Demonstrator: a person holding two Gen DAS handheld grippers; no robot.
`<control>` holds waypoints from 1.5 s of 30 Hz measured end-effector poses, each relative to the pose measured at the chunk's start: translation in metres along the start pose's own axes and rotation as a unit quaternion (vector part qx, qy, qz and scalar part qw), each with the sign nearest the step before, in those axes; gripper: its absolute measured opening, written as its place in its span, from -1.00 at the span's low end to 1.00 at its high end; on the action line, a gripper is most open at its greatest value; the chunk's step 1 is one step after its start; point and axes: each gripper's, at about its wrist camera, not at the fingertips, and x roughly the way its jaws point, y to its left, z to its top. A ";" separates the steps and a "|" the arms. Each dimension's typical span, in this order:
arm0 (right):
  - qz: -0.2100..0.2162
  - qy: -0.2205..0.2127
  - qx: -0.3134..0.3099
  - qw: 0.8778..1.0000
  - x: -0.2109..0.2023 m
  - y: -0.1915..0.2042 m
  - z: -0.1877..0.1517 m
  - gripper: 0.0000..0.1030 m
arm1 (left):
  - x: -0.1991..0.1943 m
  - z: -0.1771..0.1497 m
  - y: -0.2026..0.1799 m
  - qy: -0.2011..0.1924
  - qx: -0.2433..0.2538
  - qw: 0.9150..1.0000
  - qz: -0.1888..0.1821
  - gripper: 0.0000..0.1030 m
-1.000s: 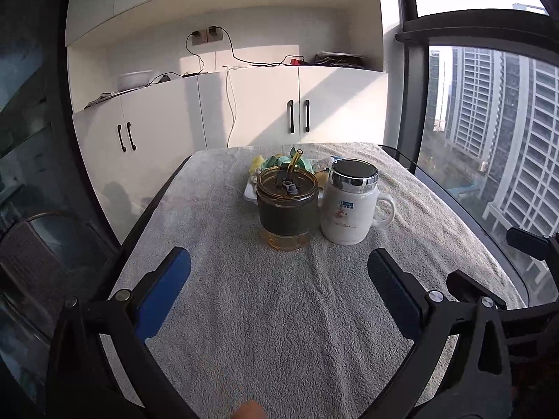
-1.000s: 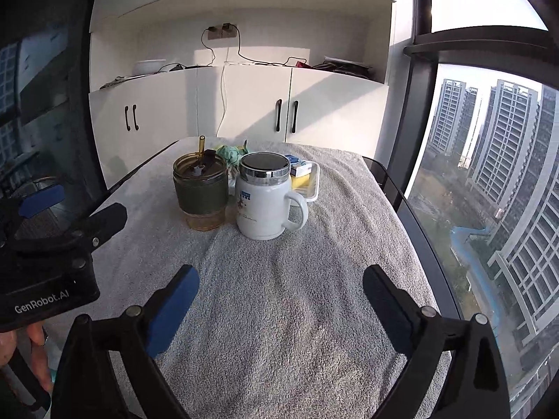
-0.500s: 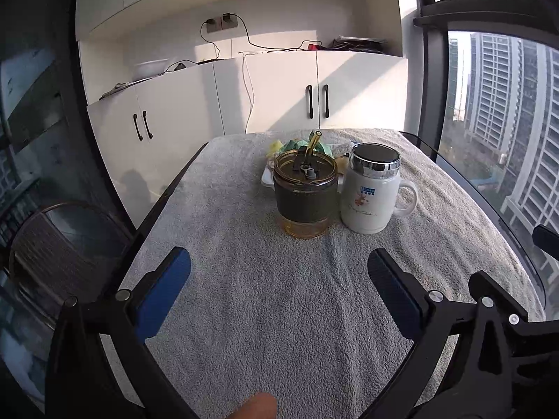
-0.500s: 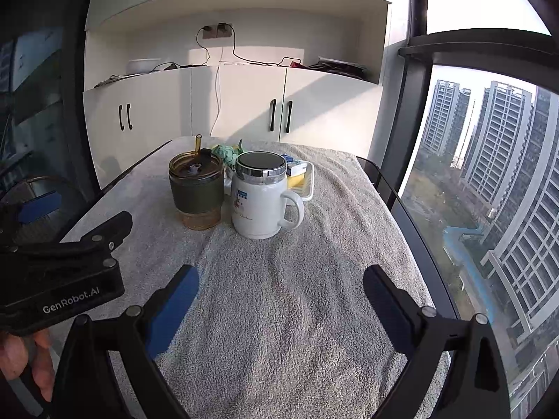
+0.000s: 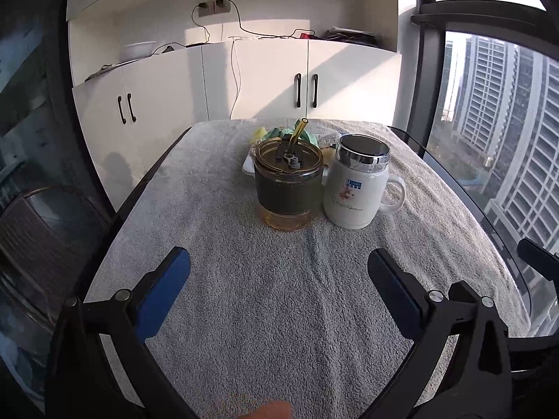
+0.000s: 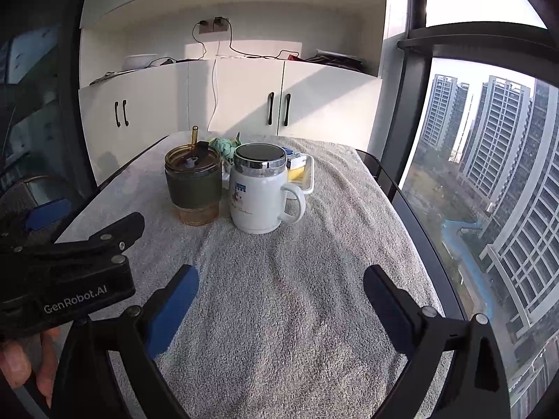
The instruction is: Organize soft objects
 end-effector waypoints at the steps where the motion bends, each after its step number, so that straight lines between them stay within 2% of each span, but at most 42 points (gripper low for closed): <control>1: -0.001 0.000 0.001 1.000 0.000 0.000 0.000 0.89 | 0.001 0.001 -0.001 0.000 0.000 1.000 -0.005 1.00; 45: -0.011 -0.005 0.001 1.000 0.009 -0.008 0.006 0.89 | 0.010 0.011 -0.005 -0.001 0.005 1.000 -0.002 1.00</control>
